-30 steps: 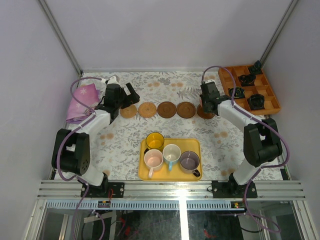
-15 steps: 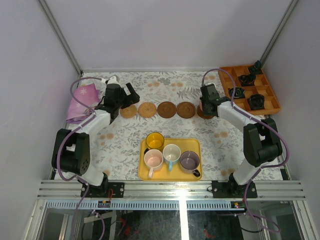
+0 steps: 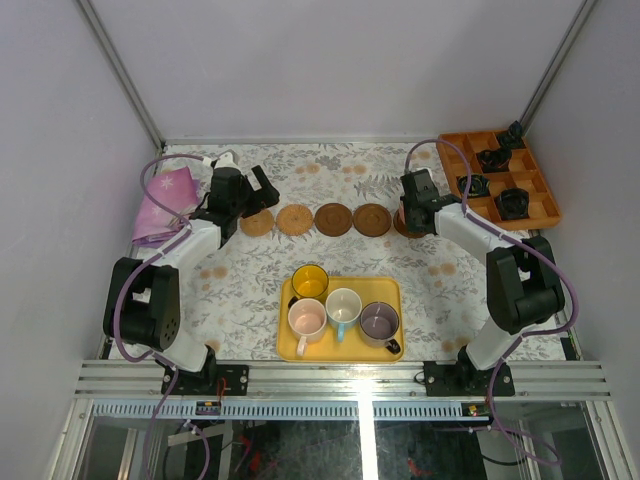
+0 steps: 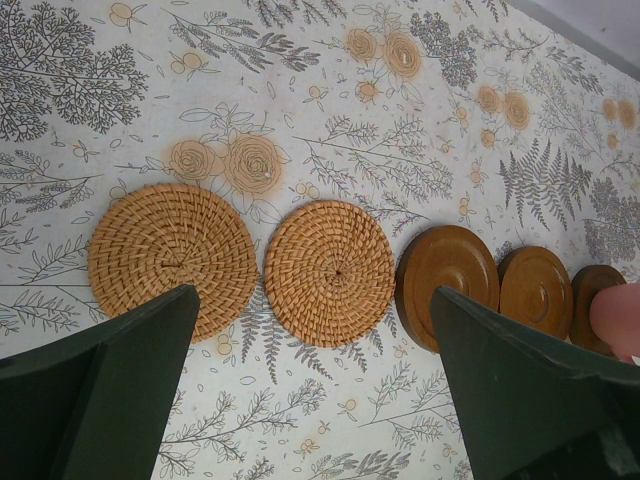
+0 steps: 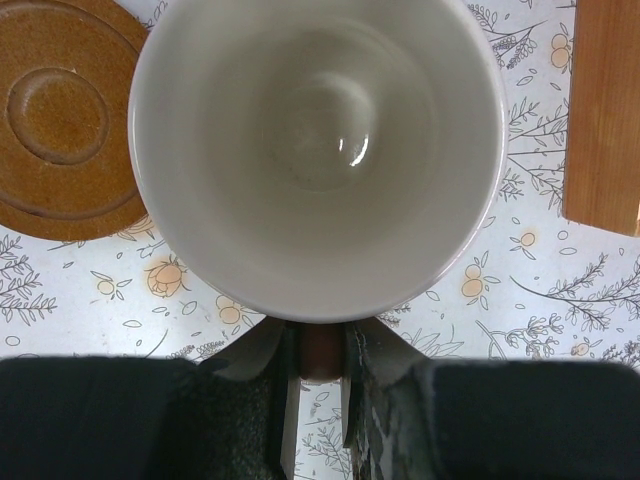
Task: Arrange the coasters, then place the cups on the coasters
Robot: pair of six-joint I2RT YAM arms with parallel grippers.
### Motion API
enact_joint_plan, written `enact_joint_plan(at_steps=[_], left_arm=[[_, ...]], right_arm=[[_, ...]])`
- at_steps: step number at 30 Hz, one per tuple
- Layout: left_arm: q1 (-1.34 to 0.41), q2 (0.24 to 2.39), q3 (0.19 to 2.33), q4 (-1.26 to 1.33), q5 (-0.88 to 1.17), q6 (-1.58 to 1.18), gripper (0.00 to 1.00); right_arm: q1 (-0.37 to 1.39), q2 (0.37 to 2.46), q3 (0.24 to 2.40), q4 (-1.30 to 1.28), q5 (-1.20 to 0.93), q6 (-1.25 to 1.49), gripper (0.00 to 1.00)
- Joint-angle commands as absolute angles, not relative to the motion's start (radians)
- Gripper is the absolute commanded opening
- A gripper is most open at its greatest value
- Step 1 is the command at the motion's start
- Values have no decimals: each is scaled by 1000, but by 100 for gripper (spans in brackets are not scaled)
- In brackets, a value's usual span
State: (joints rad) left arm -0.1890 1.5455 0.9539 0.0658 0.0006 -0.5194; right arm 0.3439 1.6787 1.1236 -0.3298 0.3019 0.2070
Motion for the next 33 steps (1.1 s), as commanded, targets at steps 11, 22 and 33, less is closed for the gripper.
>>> enact_joint_plan(at_steps=[11, 22, 33], left_arm=[[-194, 1555, 983, 76, 1, -506, 100], [-193, 1553, 988, 70, 0, -505, 100], [-194, 1549, 985, 61, 7, -502, 100]], right_arm=[[340, 1638, 1144, -291, 350, 233, 56], [340, 1563, 1132, -368, 337, 262, 57], [357, 1265, 1031, -534, 196, 278, 54]])
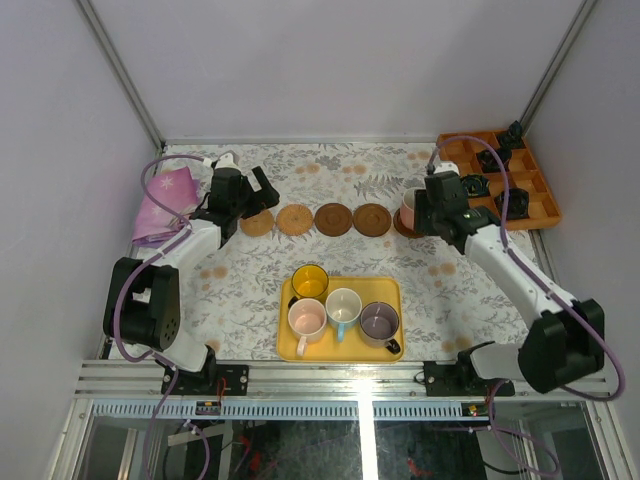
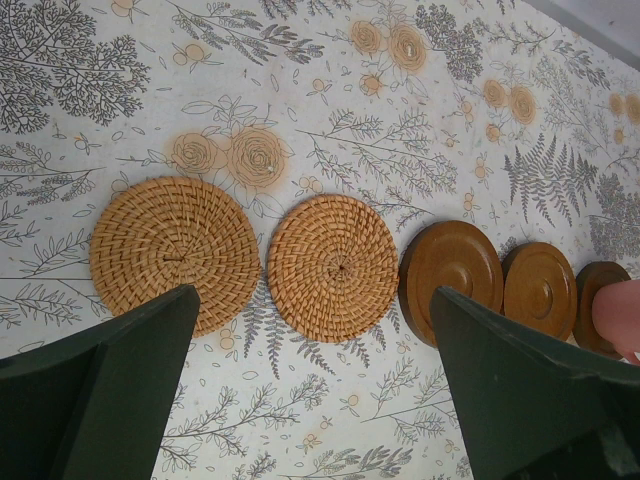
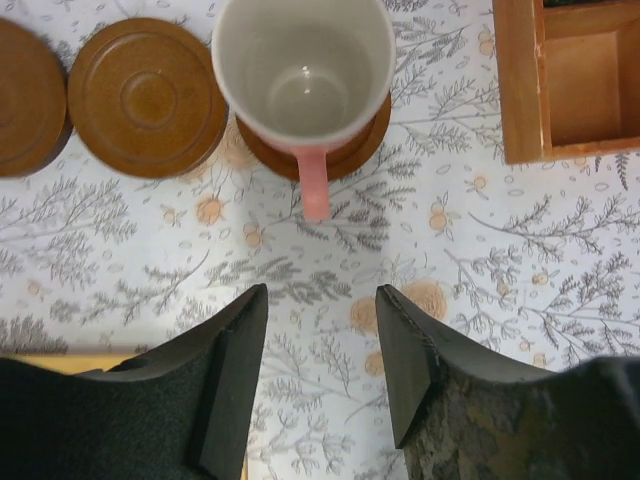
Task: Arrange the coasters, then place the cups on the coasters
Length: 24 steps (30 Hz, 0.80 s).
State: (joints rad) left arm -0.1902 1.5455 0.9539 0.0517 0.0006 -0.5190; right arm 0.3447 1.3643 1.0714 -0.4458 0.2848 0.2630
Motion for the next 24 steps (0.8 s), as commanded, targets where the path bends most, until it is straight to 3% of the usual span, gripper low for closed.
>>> enact_joint_plan(at_steps=[1, 15, 24], left_arm=[[-194, 1549, 985, 60, 9, -500, 100], [-207, 1519, 952, 45, 39, -476, 100], [-215, 1472, 879, 62, 47, -472, 100]], right_arm=[[370, 1241, 1020, -549, 170, 279, 52], [703, 1121, 933, -663, 50, 380, 41], [870, 1169, 906, -718, 44, 431, 41]])
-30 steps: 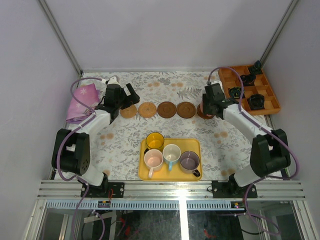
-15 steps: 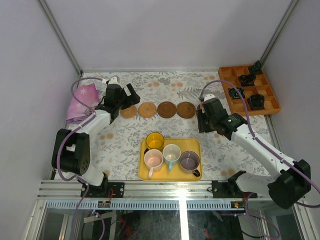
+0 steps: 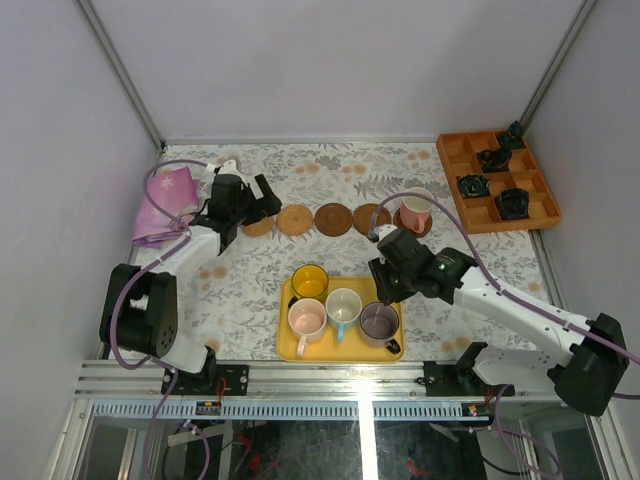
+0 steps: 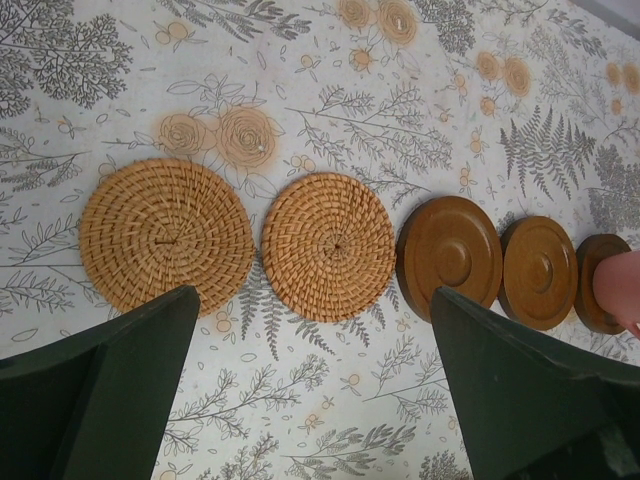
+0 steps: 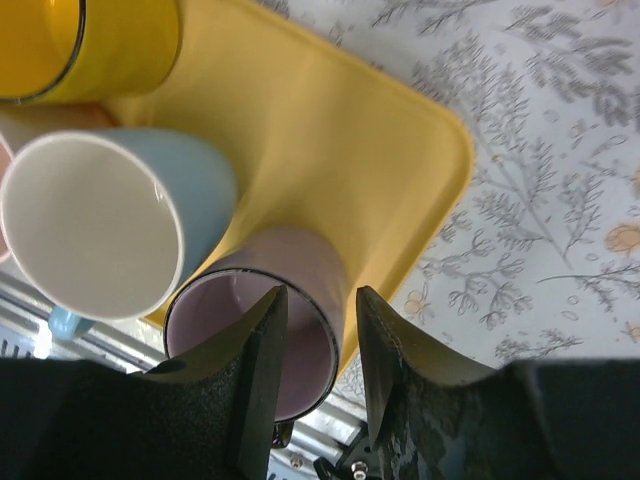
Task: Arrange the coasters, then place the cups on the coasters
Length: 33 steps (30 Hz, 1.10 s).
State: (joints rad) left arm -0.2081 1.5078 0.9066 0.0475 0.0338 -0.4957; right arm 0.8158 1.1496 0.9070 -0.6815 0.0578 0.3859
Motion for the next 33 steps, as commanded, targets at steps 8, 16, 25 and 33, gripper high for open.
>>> enact_joint_plan(at_steps=[8, 16, 25, 33], left_arm=[[-215, 1437, 851, 75, 45, -481, 100], [-215, 1432, 855, 58, 46, -467, 100], [-215, 1436, 856, 61, 52, -476, 100], [-215, 1424, 844, 59, 38, -475, 100]], right_arm=[[899, 1200, 890, -750, 60, 463, 40], [900, 1219, 839, -726, 93, 484, 23], [900, 1264, 855, -719, 186, 457, 12], [900, 1189, 875, -740, 199, 462, 22]])
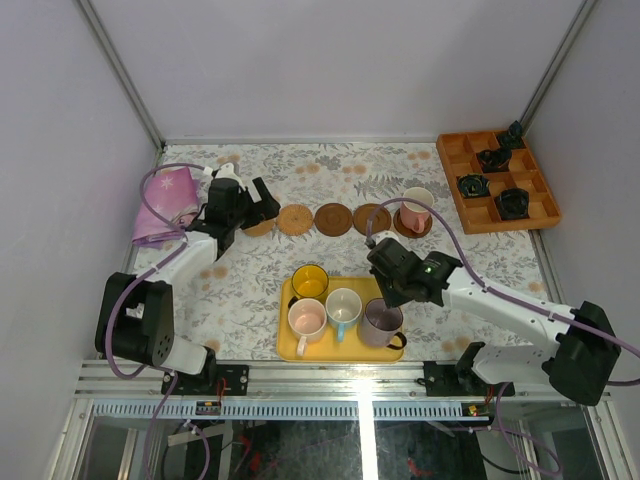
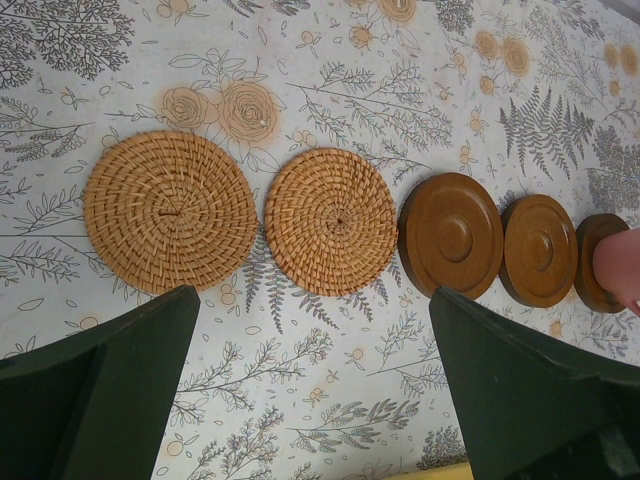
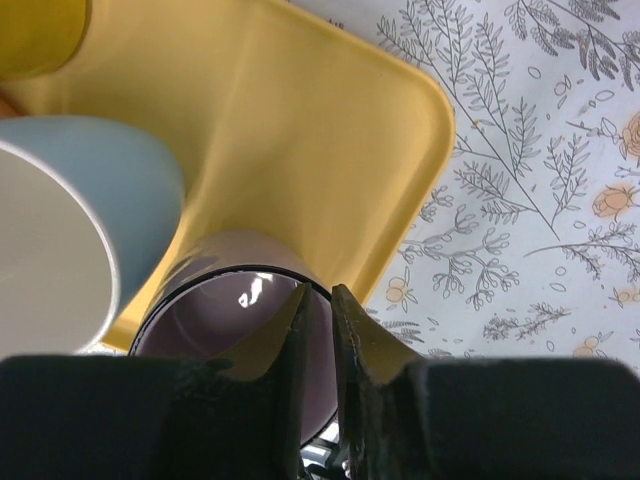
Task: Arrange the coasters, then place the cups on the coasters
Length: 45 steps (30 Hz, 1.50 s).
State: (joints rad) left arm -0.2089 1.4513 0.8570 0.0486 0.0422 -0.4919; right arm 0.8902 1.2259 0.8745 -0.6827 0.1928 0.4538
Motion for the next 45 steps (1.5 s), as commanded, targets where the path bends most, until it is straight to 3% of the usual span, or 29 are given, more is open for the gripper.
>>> enact_joint_plan(at_steps=[1, 10, 19, 21, 24, 26, 35, 45], left_arm=[[-214, 1425, 845, 60, 39, -477, 100], [-214, 1449, 874, 63, 41, -477, 100], [-215, 1457, 874, 63, 38, -481, 100], [-215, 1458, 872, 63, 37, -483, 100], [-214, 1461, 872, 63, 36, -485, 100], [-215, 1462, 871, 63, 35, -484, 100], [-215, 1484, 887, 63, 33, -485, 100], [-215, 1526, 933, 67, 51, -477, 100]], right_arm=[[901, 1182, 878, -743, 199, 464, 23], [909, 1147, 883, -766, 182, 466, 38], [914, 1187, 863, -755, 153, 453, 38], [913, 1203, 860, -748, 162, 447, 34], [914, 1230, 862, -741, 201, 440, 12], [914, 1251, 872, -741, 253, 431, 5], [912, 1347, 943, -643, 447, 330, 4], [902, 1476, 1005, -495, 548, 216, 14]])
